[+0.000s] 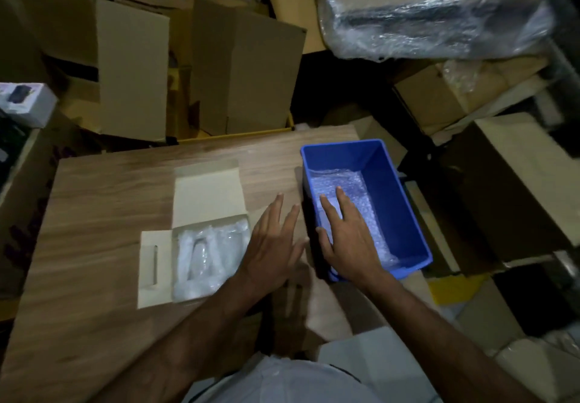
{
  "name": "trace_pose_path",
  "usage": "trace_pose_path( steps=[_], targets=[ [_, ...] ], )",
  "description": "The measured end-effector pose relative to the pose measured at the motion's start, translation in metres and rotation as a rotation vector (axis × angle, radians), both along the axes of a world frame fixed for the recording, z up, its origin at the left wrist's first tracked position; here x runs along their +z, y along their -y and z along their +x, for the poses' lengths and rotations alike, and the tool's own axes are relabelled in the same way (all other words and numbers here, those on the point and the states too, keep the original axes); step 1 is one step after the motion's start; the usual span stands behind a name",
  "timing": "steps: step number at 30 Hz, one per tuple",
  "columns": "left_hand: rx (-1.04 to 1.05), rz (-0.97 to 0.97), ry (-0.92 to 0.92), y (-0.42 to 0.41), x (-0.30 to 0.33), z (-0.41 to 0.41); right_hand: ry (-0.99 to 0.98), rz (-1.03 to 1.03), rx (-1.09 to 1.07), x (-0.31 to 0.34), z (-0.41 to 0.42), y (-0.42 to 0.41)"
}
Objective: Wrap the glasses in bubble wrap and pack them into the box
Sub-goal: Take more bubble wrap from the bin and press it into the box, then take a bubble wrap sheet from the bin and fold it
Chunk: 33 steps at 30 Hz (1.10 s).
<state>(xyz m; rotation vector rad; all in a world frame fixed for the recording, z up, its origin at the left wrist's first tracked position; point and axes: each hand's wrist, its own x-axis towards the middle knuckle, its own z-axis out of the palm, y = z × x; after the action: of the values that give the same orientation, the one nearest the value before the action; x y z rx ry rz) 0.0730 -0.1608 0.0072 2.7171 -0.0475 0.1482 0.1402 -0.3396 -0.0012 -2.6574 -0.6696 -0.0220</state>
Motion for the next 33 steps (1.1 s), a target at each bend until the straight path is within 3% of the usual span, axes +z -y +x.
trace_pose_path(
  steps=[4,6,10,14,21,27,33],
  targets=[
    [-0.038,0.034,-0.025,0.042,-0.006,0.030,-0.009,-0.023,-0.002,-0.010,0.014,0.043],
    [-0.048,0.043,-0.026,0.053,-0.015,0.044,-0.107,-0.077,0.021,-0.015,0.023,0.064],
    [-0.015,0.059,-0.112,0.061,-0.034,0.065,-0.377,-0.413,0.188,-0.032,0.048,0.091],
    [0.038,0.039,-0.173,0.066,-0.041,0.071,-0.413,-0.564,0.299,-0.056,0.071,0.095],
    [0.045,-0.032,-0.153,0.067,-0.042,0.071,-0.547,-0.443,0.456,-0.080,0.089,0.091],
    [0.051,-0.063,-0.168,0.070,-0.040,0.073,-0.539,-0.252,0.323,-0.073,0.087,0.099],
    [0.067,-0.050,-0.196,0.072,-0.040,0.073,-0.480,-0.333,0.367,-0.077,0.090,0.094]
  ],
)
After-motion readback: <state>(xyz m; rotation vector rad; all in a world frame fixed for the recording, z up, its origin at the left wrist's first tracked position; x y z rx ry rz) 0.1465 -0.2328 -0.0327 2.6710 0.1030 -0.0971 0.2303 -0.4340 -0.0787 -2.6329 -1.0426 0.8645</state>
